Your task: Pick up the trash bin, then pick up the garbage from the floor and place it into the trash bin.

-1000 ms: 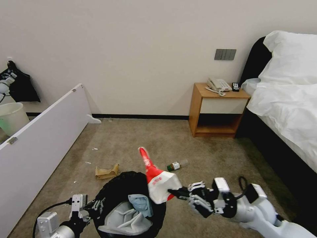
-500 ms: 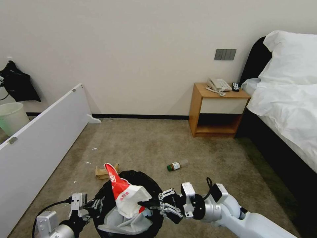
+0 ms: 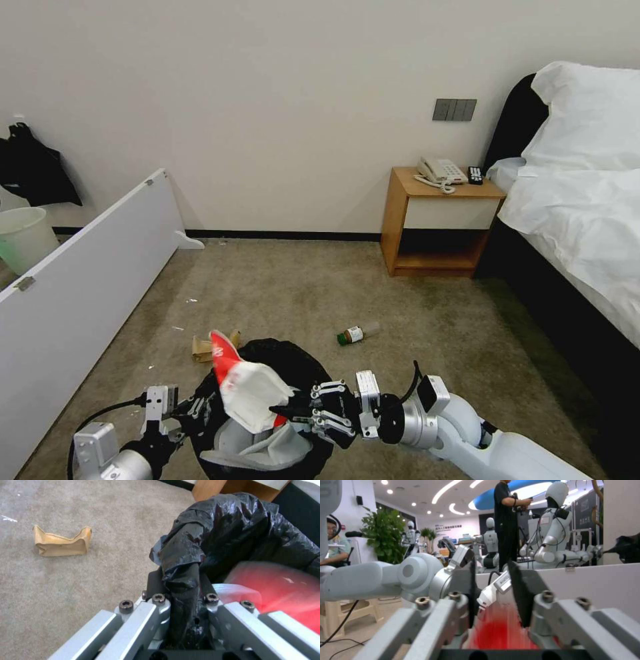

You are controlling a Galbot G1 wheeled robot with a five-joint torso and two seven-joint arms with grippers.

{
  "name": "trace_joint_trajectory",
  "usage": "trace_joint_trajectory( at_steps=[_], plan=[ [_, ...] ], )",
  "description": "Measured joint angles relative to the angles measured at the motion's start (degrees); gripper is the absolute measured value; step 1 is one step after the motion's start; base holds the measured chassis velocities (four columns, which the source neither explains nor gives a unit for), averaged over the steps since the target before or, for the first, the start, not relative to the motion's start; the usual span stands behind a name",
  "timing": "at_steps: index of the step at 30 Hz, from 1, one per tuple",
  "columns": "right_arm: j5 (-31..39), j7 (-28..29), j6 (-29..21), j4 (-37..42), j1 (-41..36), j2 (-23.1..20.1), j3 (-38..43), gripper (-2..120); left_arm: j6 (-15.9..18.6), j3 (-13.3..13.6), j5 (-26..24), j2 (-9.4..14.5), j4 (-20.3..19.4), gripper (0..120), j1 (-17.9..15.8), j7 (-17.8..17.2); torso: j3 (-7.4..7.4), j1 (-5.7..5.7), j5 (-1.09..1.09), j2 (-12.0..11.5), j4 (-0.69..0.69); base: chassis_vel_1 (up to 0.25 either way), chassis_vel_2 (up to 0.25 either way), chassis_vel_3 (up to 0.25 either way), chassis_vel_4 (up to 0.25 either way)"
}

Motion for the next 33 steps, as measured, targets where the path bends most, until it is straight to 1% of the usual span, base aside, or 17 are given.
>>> trace_joint_trajectory(
  at_steps=[2, 4, 5, 10, 11, 12, 13, 17, 22, 23, 24, 26, 27, 28, 30, 31, 33],
  plan=[
    [0.0, 0.01, 0.0, 0.0, 0.01, -0.06, 0.0, 36, 0.0, -0.04, 0.01, -0.01, -0.07, 5, 0.06, 0.0, 0.0, 0.0, 0.0, 0.0, -0.01, 0.0, 0.0, 0.0, 0.0],
    [0.0, -0.04, 0.0, 0.07, -0.32, -0.33, 0.26, 50, 0.0, -0.15, 0.02, 0.0, -0.19, 5, 0.15, 0.01, 0.0, 0.0, 0.0, 0.0, -0.01, 0.0, 0.0, 0.0, 0.0],
    [0.0, -0.04, 0.0, 0.07, -0.32, -0.33, 0.26, 50, 0.0, -0.15, 0.02, 0.0, -0.19, 5, 0.15, 0.01, 0.0, 0.0, 0.0, 0.0, -0.01, 0.0, 0.0, 0.0, 0.0],
    [0.08, -0.27, 0.04, 0.59, -1.88, -1.05, 1.52, 70, 0.0, -0.17, 0.09, -0.04, -0.24, 5, 0.32, -0.01, 0.0, 0.0, 0.0, 0.0, -0.01, 0.0, 0.0, 0.0, 0.0],
    [0.08, -0.27, 0.04, 0.59, -1.88, -1.05, 1.52, 70, 0.0, -0.17, 0.09, -0.04, -0.24, 5, 0.32, -0.01, 0.0, 0.0, 0.0, 0.0, -0.01, 0.0, 0.0, 0.0, 0.0],
    [0.1, -0.39, 0.09, 0.78, -2.58, -1.45, 2.1, 78, 0.0, -0.19, 0.11, -0.04, -0.24, 5, 0.34, -0.02, 0.0, 0.0, 0.0, 0.0, -0.01, 0.0, 0.0, 0.0, 0.0],
    [0.1, -0.39, 0.09, 0.78, -2.58, -1.45, 2.1, 78, 0.0, -0.19, 0.11, -0.04, -0.24, 5, 0.34, -0.02, 0.0, 0.0, 0.0, 0.0, -0.01, 0.0, 0.0, 0.0, 0.0],
    [0.26, -1.21, 0.37, 1.52, -5.36, -3.0, 4.96, 96, 0.0, -0.76, 0.14, -0.07, 0.04, 5, 0.49, -0.11, 0.0, 0.0, 0.0, 0.0, -0.01, 0.0, 0.0, 0.0, 0.0],
    [0.12, -0.44, 0.6, 2.34, -9.34, -3.45, 10.54, 100, 0.0, -1.27, 0.14, -0.39, 0.03, 5, 0.92, -0.31, 0.0, 0.0, 0.02, 0.0, -0.01, 0.0, 0.0, 0.0, 0.0],
    [-0.68, 3.43, 1.63, 2.67, -12.08, -3.17, 14.27, 100, 0.0, -1.59, 0.29, -0.75, 0.02, 5, 1.12, -0.42, -0.01, 0.0, 0.0, 0.0, -0.02, 0.0, 0.0, 0.0, 0.0],
    [-0.68, 3.43, 1.63, 2.67, -12.08, -3.17, 14.27, 100, 0.0, -1.59, 0.29, -0.75, 0.02, 5, 1.12, -0.42, -0.01, 0.0, 0.0, 0.0, -0.02, 0.0, 0.0, 0.0, 0.0],
    [-3.88, 12.29, 4.03, 3.12, -15.72, -2.13, 19.27, 100, -0.12, -1.98, 0.78, -1.45, 0.31, 5, 1.12, -0.43, -0.01, 0.0, 0.02, 0.0, 0.0, 0.0, 0.0, 0.0, 0.0],
    [-3.88, 12.29, 4.03, 3.12, -15.72, -2.13, 19.27, 100, -0.12, -1.98, 0.78, -1.45, 0.31, 5, 1.12, -0.43, -0.01, 0.0, 0.02, 0.0, 0.0, 0.0, 0.0, 0.0, 0.0],
    [-6.38, 18.03, 4.28, 3.57, -18.26, -1.43, 22.39, 100, -0.24, -2.16, 1.07, -1.87, 0.58, 5, 1.16, -0.43, -0.01, 0.0, 0.0, 0.0, 0.0, 0.0, 0.0, 0.0, 0.0],
    [-10.65, 25.82, 4.47, 4.01, -22.88, 0.01, 27.66, 100, -0.45, -2.71, 1.33, -2.34, 0.68, 5, 1.69, -0.34, -0.01, 0.0, 0.01, 0.0, -0.02, 0.0, 0.0, 0.0, 0.0],
    [-10.65, 25.82, 4.47, 4.01, -22.88, 0.01, 27.66, 100, -0.45, -2.71, 1.33, -2.34, 0.68, 5, 1.69, -0.34, -0.01, 0.0, 0.01, 0.0, -0.02, 0.0, 0.0, 0.0, 0.0],
    [-14.47, 29.85, 3.59, 4.01, -27.6, 1.87, 33.96, 100, -0.69, -3.41, 1.48, -2.69, 0.68, 5, 2.33, -0.16, -0.01, -0.01, 0.0, 0.0, -0.02, 0.0, 0.0, 0.0, 0.0]
  ],
)
